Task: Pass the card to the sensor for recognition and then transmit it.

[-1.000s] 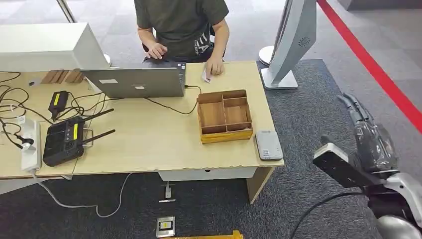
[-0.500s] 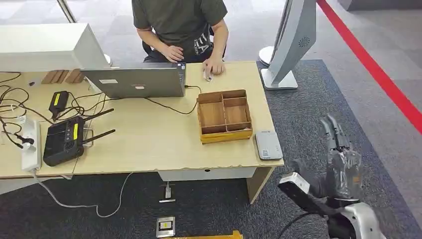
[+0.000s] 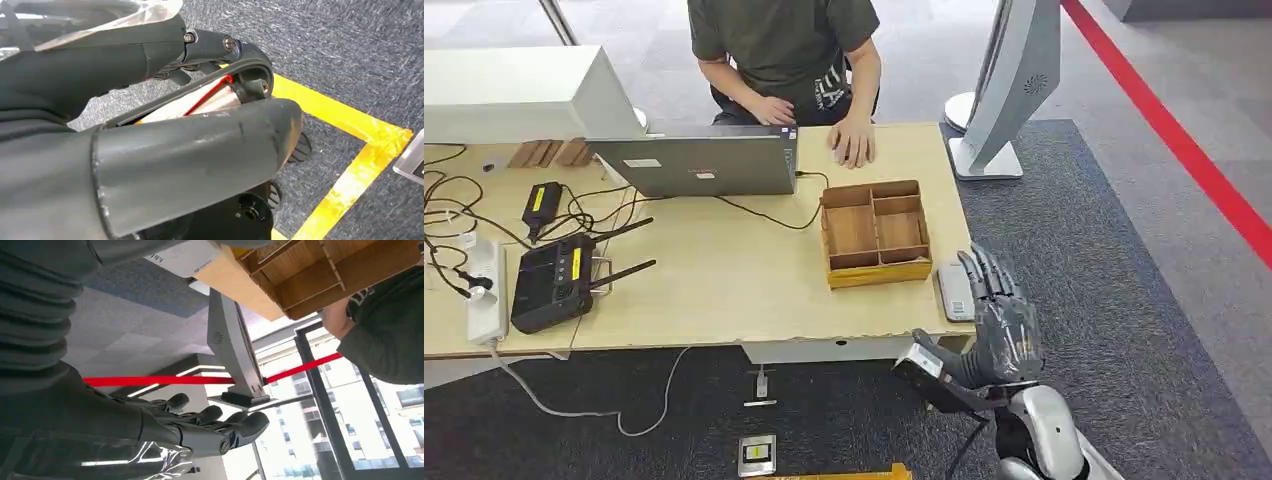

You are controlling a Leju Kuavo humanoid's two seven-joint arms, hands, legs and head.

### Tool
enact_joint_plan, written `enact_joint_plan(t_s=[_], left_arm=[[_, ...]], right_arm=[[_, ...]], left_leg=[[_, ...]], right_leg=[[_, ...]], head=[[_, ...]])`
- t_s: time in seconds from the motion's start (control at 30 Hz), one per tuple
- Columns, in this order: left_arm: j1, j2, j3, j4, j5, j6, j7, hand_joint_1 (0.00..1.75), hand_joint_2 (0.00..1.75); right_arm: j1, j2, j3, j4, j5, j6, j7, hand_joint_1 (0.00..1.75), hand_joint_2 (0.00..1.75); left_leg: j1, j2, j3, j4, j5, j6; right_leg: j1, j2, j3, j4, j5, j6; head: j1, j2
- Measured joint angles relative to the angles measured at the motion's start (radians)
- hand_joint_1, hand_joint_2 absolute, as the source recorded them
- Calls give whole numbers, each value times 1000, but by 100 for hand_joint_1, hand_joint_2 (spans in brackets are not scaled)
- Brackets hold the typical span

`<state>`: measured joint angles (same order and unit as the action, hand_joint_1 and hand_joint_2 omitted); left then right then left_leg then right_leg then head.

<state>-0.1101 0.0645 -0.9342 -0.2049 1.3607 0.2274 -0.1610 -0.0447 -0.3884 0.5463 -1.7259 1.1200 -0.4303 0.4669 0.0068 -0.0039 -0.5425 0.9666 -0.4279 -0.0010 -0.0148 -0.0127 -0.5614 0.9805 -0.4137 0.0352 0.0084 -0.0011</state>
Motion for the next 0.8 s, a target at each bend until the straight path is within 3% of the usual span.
enact_joint_plan(t_s=[0.33, 0.53, 0.8], left_arm=[[1, 6, 0, 0, -14, 1, 31, 0, 0], [1, 10, 0, 0, -27, -17, 32, 0, 0], [1, 18, 0, 0, -36, -30, 27, 0, 0]], right_arm=[[-95, 91, 28, 178, 113, 46, -37, 0, 175], [-169, 150, 42, 298, 158, 75, -76, 0, 175], [-255, 208, 60, 417, 182, 97, -83, 0, 175]], left_leg=[[0, 0, 0, 0, 0, 0], [0, 0, 0, 0, 1, 0], [0, 0, 0, 0, 1, -1]], right_leg=[[0, 0, 0, 0, 0, 0], [0, 0, 0, 0, 0, 0], [0, 0, 0, 1, 1, -1]], head=[[0, 0], [0, 0], [0, 0]])
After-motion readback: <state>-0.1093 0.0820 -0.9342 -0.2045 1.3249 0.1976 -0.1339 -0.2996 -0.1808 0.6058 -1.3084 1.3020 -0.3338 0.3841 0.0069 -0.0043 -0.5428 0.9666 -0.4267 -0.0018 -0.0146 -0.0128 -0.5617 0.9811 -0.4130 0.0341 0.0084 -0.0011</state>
